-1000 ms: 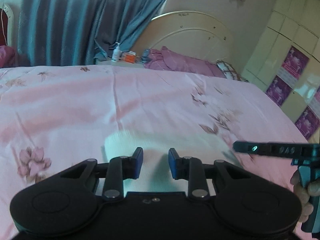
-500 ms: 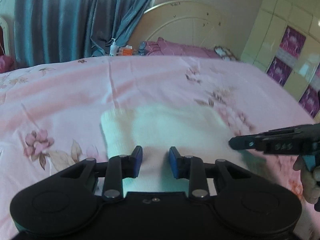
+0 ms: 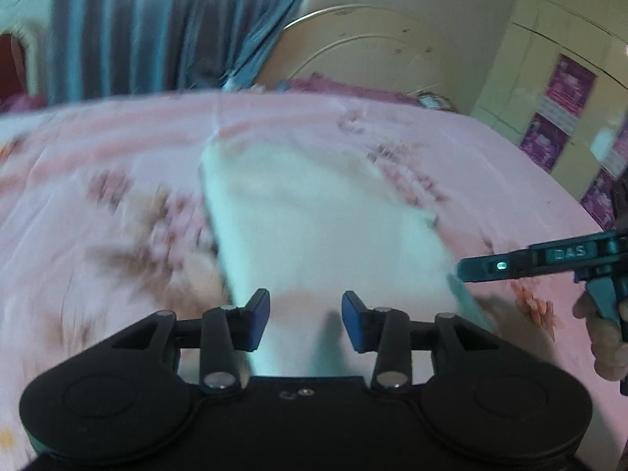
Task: Fold small clothes
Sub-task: 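Grasp the sweater edge with the right gripper and fold it over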
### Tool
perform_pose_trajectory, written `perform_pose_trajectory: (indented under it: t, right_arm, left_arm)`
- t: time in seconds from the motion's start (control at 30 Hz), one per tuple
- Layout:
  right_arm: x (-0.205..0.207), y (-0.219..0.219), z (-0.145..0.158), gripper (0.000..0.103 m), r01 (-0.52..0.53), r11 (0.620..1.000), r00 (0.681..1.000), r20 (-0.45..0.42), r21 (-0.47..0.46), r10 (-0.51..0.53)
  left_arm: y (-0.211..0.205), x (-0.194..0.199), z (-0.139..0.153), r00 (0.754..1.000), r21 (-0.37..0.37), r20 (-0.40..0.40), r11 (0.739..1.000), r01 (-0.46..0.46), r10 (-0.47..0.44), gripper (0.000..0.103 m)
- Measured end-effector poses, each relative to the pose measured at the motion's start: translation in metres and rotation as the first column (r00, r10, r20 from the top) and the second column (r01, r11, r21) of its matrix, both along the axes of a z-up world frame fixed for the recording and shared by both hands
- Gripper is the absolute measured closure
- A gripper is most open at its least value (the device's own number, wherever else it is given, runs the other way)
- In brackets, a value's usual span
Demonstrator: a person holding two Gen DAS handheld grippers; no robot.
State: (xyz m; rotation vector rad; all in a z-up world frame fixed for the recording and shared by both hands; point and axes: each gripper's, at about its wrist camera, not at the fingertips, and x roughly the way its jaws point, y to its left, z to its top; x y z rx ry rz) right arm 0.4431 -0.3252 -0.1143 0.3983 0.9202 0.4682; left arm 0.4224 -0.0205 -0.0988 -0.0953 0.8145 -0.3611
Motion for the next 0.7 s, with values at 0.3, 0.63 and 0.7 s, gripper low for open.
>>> perform_pose_trajectory:
  t: [0.3, 0.63, 0.7]
  right_arm:
    - [-0.018, 0.018, -0.015, 0.097, -0.126, 0.992, 0.991, -0.049, 0.018, 0.127]
    - [-0.037, 0.016, -0.028, 0.097, -0.141, 0.990, 0.988, -0.065, 0.009, 0.141]
    - [-0.033, 0.011, -0.028, 0.096, -0.113, 0.993, 0.991, -0.065, 0.029, 0.115]
  left_arm:
    - [0.016, 0.004, -0.016, 0.993, -0.055, -0.099, 0.996, -0.063, 0.058, 0.086]
    - [0.018, -0.009, -0.018, 0.992, -0.025, -0.119, 0.999, -0.045, 0.042, 0.087]
    - [0.021, -0.007, -0.017, 0.990, -0.032, -0.129, 0.998, -0.054, 0.050, 0.081]
